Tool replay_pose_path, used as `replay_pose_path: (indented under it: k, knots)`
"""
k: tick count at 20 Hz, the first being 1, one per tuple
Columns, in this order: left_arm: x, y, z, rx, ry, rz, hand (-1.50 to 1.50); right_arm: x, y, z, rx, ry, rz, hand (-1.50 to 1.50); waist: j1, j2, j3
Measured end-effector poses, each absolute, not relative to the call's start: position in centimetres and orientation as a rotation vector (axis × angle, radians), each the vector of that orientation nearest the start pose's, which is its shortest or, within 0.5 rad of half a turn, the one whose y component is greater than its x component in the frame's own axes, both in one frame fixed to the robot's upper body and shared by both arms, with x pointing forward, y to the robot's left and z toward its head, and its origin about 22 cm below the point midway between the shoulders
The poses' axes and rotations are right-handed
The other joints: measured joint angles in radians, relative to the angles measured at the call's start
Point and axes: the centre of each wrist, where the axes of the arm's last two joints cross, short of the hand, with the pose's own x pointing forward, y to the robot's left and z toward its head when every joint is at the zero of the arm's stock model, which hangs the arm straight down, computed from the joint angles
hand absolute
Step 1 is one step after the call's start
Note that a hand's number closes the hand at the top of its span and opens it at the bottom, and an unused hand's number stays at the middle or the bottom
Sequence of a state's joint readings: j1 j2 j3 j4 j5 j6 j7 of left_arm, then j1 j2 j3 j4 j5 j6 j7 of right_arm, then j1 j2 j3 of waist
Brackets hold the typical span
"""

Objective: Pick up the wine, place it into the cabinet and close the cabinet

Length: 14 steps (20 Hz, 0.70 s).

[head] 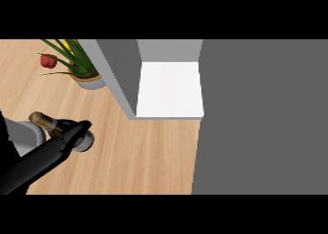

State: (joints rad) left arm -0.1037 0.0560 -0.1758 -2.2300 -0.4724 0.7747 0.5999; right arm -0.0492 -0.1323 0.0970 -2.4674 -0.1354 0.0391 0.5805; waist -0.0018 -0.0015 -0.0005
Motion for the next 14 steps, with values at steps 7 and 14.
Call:
replay_pose_path:
  k: [7,14]
  knots:
    - [19.3,21.4,14.5,0.442,-1.774,0.649,-1.5,15.2,-21.8,20.2,0.156,-1.901,0.254,-1.5,-0.001,0.0,-0.001]
    - [19.9,23.5,11.8,0.409,-1.707,0.647,-1.5,15.1,-21.7,20.1,0.162,-1.9,0.255,-1.5,-0.002,0.0,0.0]
